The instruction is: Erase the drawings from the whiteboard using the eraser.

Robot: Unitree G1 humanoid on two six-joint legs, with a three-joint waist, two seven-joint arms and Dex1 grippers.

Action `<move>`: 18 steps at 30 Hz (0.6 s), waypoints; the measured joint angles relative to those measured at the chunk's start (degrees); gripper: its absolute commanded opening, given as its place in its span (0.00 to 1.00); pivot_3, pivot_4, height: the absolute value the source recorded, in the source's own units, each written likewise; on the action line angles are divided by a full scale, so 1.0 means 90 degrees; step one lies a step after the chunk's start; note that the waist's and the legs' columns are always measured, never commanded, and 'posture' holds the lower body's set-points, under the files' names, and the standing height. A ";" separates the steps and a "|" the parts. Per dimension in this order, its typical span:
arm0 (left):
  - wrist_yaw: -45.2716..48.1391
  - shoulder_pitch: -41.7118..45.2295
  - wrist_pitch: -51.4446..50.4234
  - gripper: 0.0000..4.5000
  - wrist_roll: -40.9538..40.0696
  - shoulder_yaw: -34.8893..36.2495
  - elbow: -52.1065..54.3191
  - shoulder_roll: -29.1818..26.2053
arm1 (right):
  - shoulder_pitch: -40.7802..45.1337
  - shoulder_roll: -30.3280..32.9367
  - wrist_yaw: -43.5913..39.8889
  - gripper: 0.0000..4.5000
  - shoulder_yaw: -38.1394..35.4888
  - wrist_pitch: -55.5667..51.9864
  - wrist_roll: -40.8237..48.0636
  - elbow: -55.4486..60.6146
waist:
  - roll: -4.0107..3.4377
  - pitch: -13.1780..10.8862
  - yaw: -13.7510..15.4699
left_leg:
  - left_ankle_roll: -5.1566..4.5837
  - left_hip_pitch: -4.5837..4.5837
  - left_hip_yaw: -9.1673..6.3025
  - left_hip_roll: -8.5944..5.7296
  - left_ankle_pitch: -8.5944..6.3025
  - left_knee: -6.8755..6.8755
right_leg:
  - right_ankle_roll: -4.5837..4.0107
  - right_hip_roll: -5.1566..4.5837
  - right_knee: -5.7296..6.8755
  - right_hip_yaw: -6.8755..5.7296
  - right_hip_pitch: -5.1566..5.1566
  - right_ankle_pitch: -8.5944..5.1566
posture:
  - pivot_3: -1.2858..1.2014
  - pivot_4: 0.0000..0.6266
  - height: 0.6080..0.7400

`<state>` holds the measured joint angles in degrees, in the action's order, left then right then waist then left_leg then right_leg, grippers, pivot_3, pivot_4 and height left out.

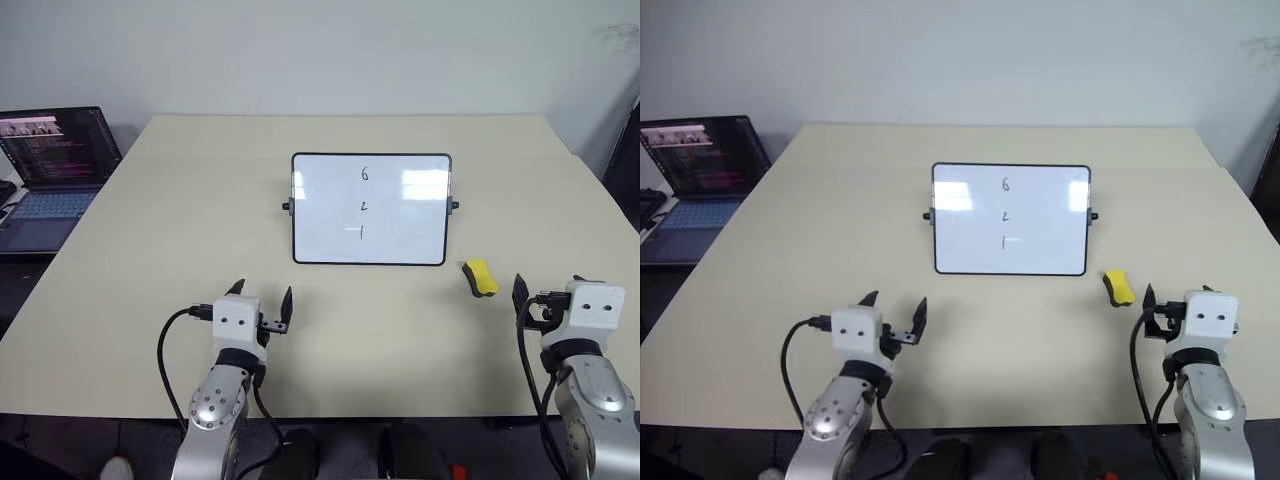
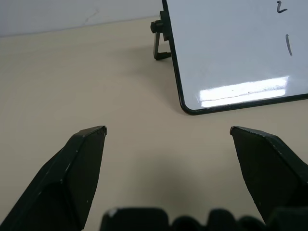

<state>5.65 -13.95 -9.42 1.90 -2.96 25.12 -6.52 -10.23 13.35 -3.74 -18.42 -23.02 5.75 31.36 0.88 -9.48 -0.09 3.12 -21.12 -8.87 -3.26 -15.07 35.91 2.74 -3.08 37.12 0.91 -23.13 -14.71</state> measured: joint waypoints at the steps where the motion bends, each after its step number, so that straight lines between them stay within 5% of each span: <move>1: -0.0001 0.0000 0.0000 1.00 0.0005 -0.0003 0.0001 0.0000 | 0.0002 0.0000 0.0000 1.00 0.0000 -0.0006 0.0001 0.0007 | 0.0000 0.0000 0.0001 | 0.0000 -0.0001 -0.0001 0.0000 0.0000 0.0000 | 0.0000 0.0000 0.0000 -0.0001 0.0000 0.0000 | 0.52 0.24 1.00; 18: 0.0074 0.1142 -0.0462 1.00 0.0015 0.0079 0.0170 -0.0137 | 0.0069 -0.0136 0.0154 1.00 0.0010 0.0011 -0.0034 0.0058 | -0.0003 0.0001 -0.0008 | 0.0000 0.0000 0.0007 -0.0002 0.0000 0.0001 | 0.0001 0.0003 0.0000 0.0000 0.0000 0.0001 | 0.52 0.24 1.00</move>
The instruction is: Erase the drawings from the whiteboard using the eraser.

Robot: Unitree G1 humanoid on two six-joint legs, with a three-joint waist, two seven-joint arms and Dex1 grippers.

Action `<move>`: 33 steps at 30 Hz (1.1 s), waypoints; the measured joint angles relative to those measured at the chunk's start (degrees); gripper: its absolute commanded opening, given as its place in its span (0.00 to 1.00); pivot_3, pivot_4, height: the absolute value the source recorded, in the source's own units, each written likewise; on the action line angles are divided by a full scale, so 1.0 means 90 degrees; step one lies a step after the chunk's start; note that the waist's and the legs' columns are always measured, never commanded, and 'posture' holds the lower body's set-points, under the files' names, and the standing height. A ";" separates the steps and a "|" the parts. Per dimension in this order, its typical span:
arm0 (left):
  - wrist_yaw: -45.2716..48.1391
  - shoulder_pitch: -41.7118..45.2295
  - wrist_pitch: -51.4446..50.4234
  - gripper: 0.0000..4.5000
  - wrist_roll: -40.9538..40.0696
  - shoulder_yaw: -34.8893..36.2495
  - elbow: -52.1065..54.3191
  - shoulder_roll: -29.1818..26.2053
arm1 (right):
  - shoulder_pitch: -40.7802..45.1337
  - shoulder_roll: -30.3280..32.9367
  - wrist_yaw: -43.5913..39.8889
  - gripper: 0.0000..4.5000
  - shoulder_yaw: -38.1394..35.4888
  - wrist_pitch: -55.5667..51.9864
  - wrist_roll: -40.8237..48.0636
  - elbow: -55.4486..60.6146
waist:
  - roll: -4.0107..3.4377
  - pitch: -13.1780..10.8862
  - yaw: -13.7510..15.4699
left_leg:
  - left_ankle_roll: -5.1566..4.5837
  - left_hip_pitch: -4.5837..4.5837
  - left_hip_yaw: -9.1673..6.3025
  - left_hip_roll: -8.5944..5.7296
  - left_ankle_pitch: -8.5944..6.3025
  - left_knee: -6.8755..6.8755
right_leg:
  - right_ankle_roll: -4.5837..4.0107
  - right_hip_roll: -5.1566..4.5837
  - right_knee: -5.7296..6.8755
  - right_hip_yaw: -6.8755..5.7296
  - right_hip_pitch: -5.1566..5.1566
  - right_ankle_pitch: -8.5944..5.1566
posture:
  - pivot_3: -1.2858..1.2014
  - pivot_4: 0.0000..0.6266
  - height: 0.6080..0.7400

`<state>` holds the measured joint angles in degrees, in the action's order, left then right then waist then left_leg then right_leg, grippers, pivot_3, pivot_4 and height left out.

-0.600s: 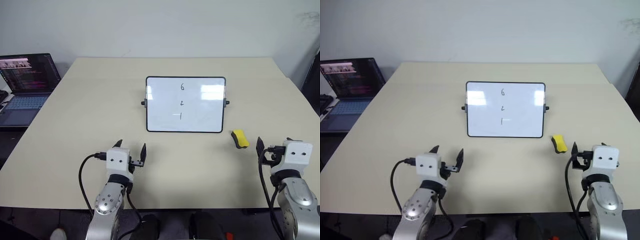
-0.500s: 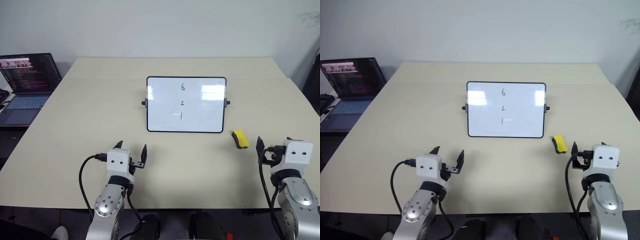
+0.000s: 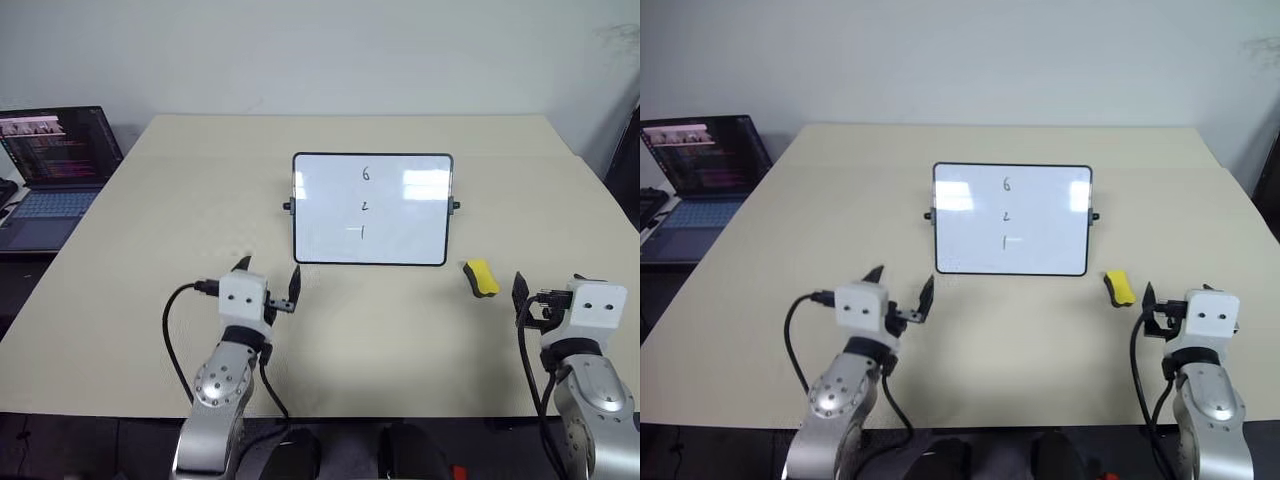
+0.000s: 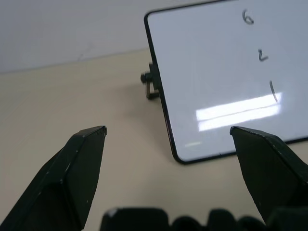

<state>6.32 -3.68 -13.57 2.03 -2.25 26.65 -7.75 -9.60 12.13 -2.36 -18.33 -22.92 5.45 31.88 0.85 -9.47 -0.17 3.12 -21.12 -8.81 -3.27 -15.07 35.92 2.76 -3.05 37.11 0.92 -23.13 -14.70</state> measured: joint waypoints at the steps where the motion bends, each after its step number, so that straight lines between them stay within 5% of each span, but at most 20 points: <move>1: 0.0030 0.0028 0.0000 1.00 -0.0008 0.0045 -0.0039 -0.0026 | 0.0017 -0.0022 0.0019 1.00 0.0022 0.0014 -0.0023 -0.0001 | 0.0000 0.0000 -0.0001 | 0.0000 0.0001 0.0001 0.0001 0.0000 0.0000 | 0.0000 0.0000 0.0000 0.0000 0.0000 0.0000 | 0.52 0.24 1.00; 14: 0.0394 0.0565 -0.0054 1.00 -0.0280 0.0227 -0.0507 -0.0324 | -0.0014 -0.0061 0.0121 1.00 -0.0112 0.0025 0.0040 0.0051 | -0.0003 0.0001 -0.0009 | 0.0000 0.0002 0.0003 0.0002 0.0000 0.0002 | 0.0001 0.0000 0.0003 0.0003 -0.0001 0.0000 | 0.52 0.24 1.00; 24: 0.1971 0.1900 -0.0671 1.00 -0.1629 0.0870 -0.1163 -0.1473 | 0.0742 0.0541 -0.0198 1.00 -0.0398 -0.1611 0.0855 0.0661 | -0.0003 0.0001 -0.0010 | -0.0001 0.0005 0.0000 -0.0003 0.0001 0.0005 | 0.0001 0.0013 0.0006 -0.0002 0.0004 0.0001 | 0.52 0.24 1.00; 33: 0.3709 0.2390 -0.0967 1.00 -0.2508 0.0513 -0.1728 -0.1916 | 0.1240 0.0720 -0.0210 1.00 -0.0457 -0.2735 0.1251 0.0701 | -0.0004 0.0001 -0.0026 | -0.0001 0.0004 0.0005 -0.0003 0.0001 0.0004 | -0.0014 0.0011 0.0006 0.0004 0.0001 0.0010 | 0.52 0.24 1.00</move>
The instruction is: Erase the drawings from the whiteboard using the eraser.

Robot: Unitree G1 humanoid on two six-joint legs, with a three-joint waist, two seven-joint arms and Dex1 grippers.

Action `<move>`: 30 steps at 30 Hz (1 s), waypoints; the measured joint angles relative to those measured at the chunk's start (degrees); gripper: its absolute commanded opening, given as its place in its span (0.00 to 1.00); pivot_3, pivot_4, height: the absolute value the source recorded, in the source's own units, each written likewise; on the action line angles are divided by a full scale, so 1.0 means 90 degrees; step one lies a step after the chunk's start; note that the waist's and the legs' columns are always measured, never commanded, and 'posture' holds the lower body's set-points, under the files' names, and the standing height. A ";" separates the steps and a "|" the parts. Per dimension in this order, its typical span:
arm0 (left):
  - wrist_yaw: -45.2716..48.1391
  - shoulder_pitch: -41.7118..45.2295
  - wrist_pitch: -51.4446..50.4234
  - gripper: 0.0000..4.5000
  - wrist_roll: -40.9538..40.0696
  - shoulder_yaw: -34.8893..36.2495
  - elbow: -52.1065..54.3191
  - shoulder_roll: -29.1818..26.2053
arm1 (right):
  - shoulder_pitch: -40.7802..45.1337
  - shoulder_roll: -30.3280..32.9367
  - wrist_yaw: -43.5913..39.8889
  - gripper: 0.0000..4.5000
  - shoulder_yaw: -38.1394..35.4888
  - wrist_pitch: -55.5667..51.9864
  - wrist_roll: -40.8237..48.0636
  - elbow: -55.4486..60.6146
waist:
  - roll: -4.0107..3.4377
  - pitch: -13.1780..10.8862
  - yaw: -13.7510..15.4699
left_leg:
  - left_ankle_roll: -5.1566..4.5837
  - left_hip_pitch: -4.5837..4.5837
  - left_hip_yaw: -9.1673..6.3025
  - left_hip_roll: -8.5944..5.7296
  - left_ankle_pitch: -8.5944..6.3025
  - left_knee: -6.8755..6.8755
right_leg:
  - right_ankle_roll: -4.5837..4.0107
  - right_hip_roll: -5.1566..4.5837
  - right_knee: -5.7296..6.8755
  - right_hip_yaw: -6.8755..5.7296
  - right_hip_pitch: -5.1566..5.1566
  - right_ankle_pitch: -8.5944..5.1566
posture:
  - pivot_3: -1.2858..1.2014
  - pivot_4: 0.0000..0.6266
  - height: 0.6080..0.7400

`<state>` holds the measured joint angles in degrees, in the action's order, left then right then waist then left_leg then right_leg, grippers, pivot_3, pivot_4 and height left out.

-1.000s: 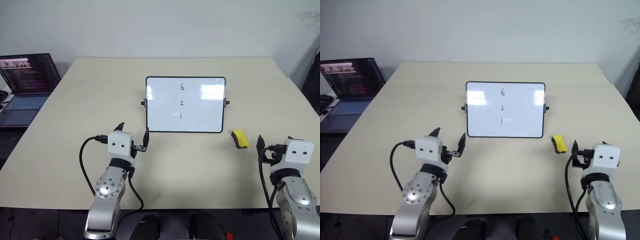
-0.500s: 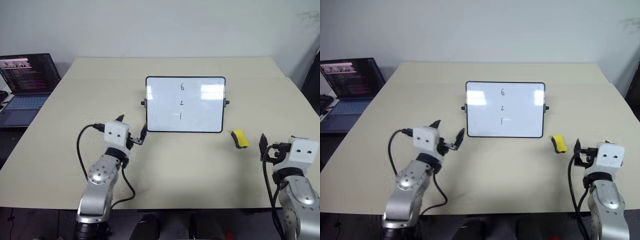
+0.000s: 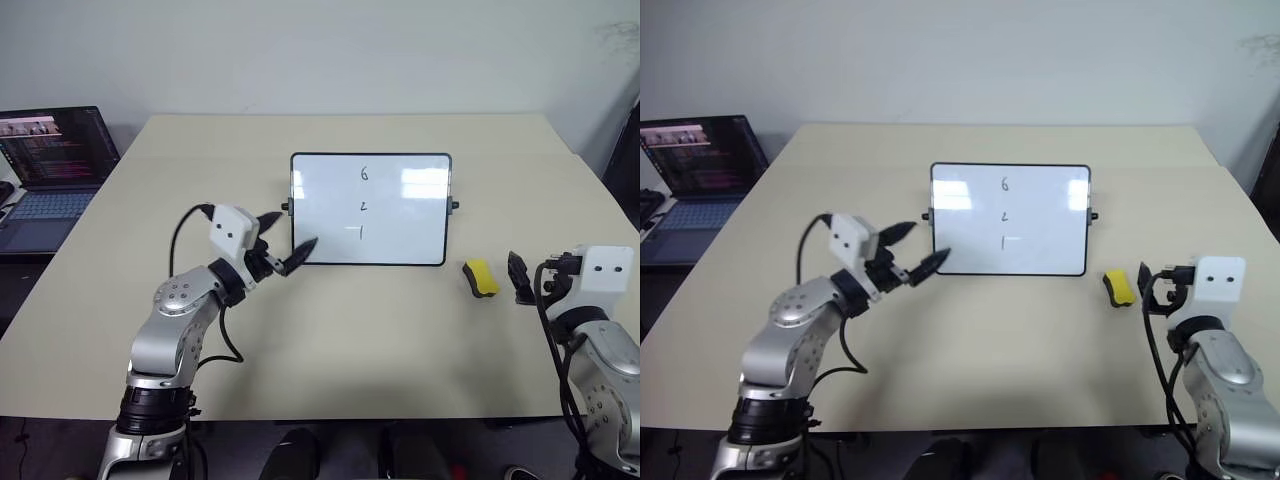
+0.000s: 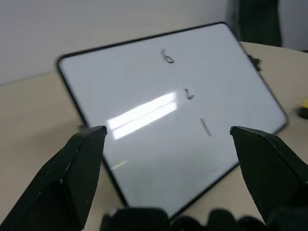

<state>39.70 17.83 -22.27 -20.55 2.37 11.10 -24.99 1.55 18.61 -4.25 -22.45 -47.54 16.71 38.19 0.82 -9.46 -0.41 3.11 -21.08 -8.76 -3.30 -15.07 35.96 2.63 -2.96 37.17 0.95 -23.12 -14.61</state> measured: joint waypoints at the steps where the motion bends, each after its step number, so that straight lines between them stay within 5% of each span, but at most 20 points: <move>1: 0.0244 0.0017 -0.0006 1.00 -0.0066 -0.0104 -0.0062 -0.0052 | 0.0071 -0.0001 0.0037 1.00 0.0001 -0.0145 0.0040 0.0008 | 0.0000 0.0000 -0.0002 | 0.0000 0.0000 -0.0001 0.0001 0.0000 0.0000 | -0.0001 0.0000 0.0000 0.0000 0.0000 0.0001 | 0.52 0.24 1.00; 16: 0.2918 0.0717 0.1015 1.00 0.0063 -0.1009 -0.1154 -0.0886 | 0.1192 0.0031 0.0081 1.00 -0.0018 -0.2657 0.0802 0.0235 | -0.0002 -0.0001 -0.0068 | -0.0004 -0.0002 -0.0002 0.0001 -0.0001 0.0000 | -0.0015 0.0001 0.0002 0.0000 -0.0004 0.0009 | 0.52 0.24 1.00; 30: 0.3716 0.0814 0.2677 1.00 0.0669 -0.1239 -0.2218 -0.0977 | 0.2149 -0.0238 0.0062 1.00 -0.0359 -0.4535 0.0985 0.0213 | -0.0003 -0.0001 -0.0139 | -0.0009 -0.0003 -0.0007 -0.0001 -0.0004 0.0000 | -0.0015 -0.0002 0.0007 -0.0002 -0.0007 0.0010 | 0.52 0.24 1.00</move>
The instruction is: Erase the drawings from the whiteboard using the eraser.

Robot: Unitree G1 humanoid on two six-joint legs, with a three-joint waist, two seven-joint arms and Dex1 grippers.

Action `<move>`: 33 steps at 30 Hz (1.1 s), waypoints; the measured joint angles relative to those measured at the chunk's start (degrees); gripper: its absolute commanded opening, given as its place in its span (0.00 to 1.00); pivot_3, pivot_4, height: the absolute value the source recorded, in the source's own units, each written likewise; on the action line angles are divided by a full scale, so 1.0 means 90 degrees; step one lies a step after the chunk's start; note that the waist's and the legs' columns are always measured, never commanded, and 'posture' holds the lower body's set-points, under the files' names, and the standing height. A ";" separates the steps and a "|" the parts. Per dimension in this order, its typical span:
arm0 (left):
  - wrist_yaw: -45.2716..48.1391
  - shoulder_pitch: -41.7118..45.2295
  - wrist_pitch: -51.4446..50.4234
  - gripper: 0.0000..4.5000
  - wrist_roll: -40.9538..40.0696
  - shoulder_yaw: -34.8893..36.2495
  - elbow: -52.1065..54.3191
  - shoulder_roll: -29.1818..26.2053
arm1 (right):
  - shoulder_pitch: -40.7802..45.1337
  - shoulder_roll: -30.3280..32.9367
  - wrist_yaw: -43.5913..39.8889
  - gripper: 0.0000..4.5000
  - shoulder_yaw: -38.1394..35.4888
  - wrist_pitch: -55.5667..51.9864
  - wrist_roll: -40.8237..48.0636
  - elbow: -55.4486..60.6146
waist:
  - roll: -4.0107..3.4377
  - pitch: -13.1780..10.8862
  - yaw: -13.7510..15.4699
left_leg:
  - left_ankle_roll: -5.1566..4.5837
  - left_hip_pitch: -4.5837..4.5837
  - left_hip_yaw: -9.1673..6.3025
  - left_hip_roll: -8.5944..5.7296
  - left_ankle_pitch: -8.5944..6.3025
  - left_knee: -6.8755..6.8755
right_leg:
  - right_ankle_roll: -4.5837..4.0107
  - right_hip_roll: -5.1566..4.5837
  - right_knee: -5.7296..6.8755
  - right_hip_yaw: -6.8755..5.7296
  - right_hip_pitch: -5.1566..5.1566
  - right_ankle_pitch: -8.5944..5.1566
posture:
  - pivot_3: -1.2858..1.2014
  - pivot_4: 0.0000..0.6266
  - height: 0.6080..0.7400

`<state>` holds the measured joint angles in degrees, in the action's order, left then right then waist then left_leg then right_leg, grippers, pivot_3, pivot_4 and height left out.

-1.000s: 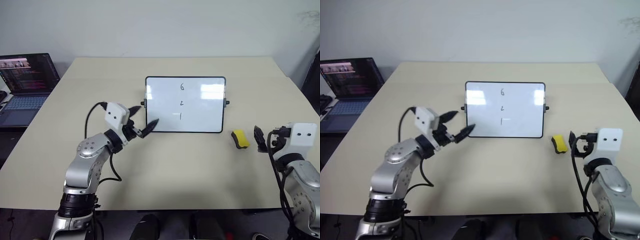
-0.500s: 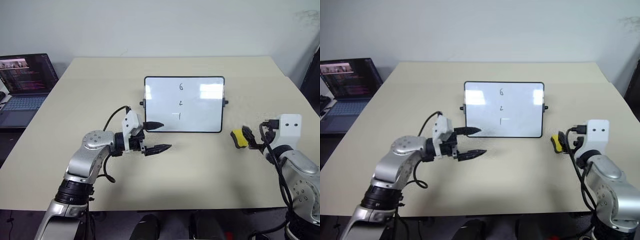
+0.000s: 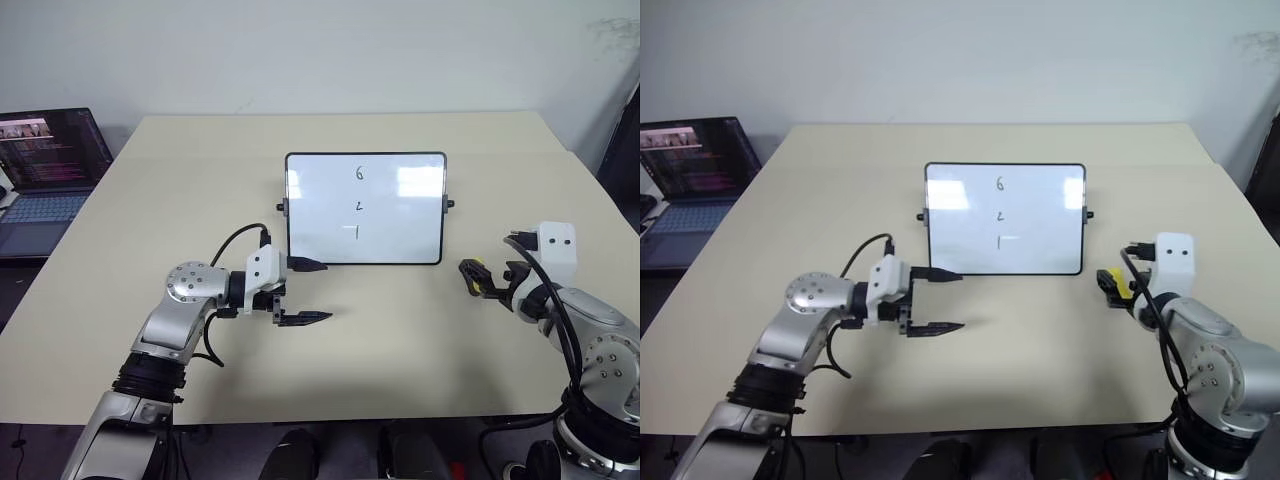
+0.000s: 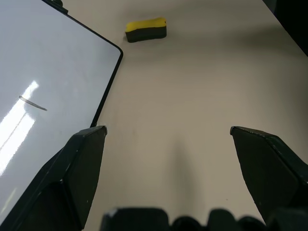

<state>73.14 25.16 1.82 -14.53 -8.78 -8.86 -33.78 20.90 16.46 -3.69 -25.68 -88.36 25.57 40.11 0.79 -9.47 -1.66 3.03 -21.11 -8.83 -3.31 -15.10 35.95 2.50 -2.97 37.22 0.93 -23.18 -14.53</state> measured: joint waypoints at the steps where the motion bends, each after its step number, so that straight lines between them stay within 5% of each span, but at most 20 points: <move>1: 0.0000 0.0000 0.0016 1.00 0.0014 0.0000 -0.0020 0.0001 | 0.0032 0.0008 -0.0005 1.00 0.0001 -0.0019 -0.0013 -0.0001 | 0.0000 0.0000 -0.0001 | 0.0000 0.0000 -0.0001 0.0000 0.0000 0.0000 | 0.0000 0.0000 0.0000 -0.0001 0.0000 0.0000 | 0.52 0.24 1.00; 15: -0.0309 0.0175 0.0534 1.00 0.0358 0.0000 -0.0316 0.0162 | -0.0021 0.0664 -0.0098 1.00 0.0620 0.0296 -0.0550 -0.0763 | 0.0000 0.0000 -0.0006 | -0.0001 0.0001 0.0001 -0.0002 0.0000 0.0002 | 0.0001 -0.0001 0.0006 0.0000 0.0000 0.0001 | 0.52 0.24 1.00; 33: -0.0719 0.0196 0.0707 1.00 0.0504 0.0000 -0.0371 0.0258 | 0.0013 0.0370 -0.0116 1.00 0.1066 0.1683 -0.0998 -0.1803 | 0.0000 0.0000 -0.0019 | -0.0001 0.0003 0.0002 -0.0003 0.0000 0.0003 | 0.0001 -0.0002 0.0014 0.0001 -0.0001 0.0001 | 0.52 0.24 1.00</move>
<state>66.67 26.92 8.18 -9.99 -8.77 -12.20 -31.46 21.01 19.79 -4.73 -16.08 -73.21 16.59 23.88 0.79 -9.47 -1.83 3.02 -21.08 -8.81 -3.34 -15.10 35.98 2.51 -2.98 37.35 0.94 -23.19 -14.51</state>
